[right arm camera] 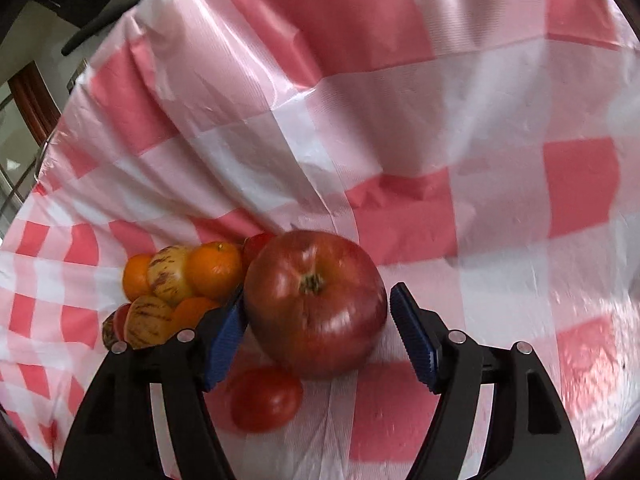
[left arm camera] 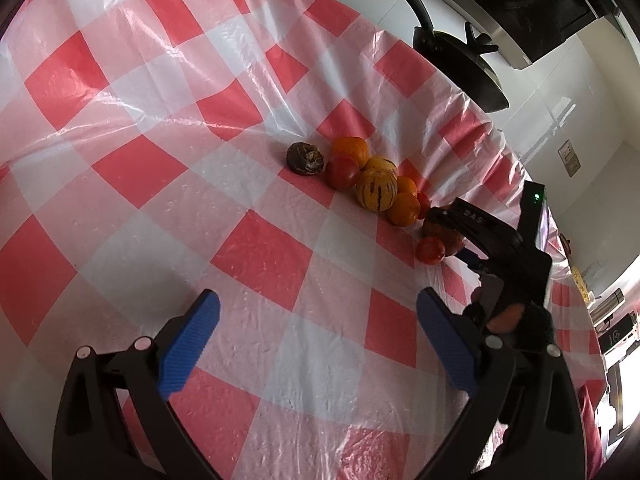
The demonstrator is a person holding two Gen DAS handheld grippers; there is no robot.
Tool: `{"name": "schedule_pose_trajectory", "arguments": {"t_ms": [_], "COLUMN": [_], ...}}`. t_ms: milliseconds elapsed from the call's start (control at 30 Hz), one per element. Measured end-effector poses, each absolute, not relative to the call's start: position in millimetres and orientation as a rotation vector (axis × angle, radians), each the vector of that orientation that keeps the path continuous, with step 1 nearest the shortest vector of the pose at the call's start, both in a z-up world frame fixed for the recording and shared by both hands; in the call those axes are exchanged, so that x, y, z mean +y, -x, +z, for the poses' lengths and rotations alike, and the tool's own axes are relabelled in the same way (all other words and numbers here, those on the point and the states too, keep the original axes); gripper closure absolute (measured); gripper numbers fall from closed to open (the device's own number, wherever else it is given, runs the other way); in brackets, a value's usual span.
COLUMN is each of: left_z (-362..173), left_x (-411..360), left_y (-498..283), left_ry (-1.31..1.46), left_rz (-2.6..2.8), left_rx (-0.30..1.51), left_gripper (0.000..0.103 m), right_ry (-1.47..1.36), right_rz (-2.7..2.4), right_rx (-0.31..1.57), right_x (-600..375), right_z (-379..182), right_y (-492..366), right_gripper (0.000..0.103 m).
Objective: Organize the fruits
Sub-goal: 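Grasp the second red apple with the right tool, then grasp a red tomato with the left tool while the right tool holds the apple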
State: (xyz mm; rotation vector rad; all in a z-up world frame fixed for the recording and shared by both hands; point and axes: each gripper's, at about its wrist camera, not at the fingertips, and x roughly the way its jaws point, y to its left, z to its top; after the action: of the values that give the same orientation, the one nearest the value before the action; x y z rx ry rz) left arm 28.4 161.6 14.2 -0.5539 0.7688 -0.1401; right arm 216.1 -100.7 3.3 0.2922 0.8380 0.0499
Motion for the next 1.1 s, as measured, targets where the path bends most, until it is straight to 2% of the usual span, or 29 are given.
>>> {"name": "schedule_pose_trajectory", "arguments": {"t_ms": [100,333,567,667,767,800,867,900,1100], "left_z": [14.4,20.1,29.8,27.0,14.6,10.6,9.7,10.8,24.0], "left_x": [158.9,124.7,16.3,-18.2,-39.1,-41.5,-47.1,-48.1,-26.1], "left_y": [-29.4,-44.2,-108.8,-139.4,-164.4,-167.9,-167.4,-165.4,-124.5], "left_ry": [0.538,0.436,0.235,0.159,0.091,0.078,0.026,0.025,0.121], "left_rz": [-0.14,-0.163,-0.165,-0.116,-0.064,-0.05,-0.015,-0.035,-0.049], "left_rx": [0.777,0.814,0.821,0.854,0.922,0.935,0.917,0.913,0.853], "left_gripper": [0.004,0.004,0.005,0.015,0.031,0.037,0.06,0.065,0.065], "right_ry": [-0.325,-0.524,-0.733,-0.72,-0.686,-0.685,-0.687,-0.681,-0.639], "right_rz": [0.078,-0.052,-0.206,-0.2,-0.182,-0.179,-0.178,-0.179,-0.174], "right_rx": [0.835,0.704,0.611,0.577,0.55,0.545,0.538,0.533,0.511], "right_x": [-107.6,-169.3,-223.9,-221.8,-218.3,-218.4,-225.5,-225.4,-221.1], "right_z": [4.0,7.3,-2.8,-0.2,5.0,5.3,5.9,5.6,10.4], "right_y": [-210.2,-135.3,-100.4,-100.0,-96.4,-96.3,-93.7,-92.8,-90.5], "right_gripper": [0.039,0.039,0.039,0.039,0.039,0.039,0.039,0.039,0.039]}}
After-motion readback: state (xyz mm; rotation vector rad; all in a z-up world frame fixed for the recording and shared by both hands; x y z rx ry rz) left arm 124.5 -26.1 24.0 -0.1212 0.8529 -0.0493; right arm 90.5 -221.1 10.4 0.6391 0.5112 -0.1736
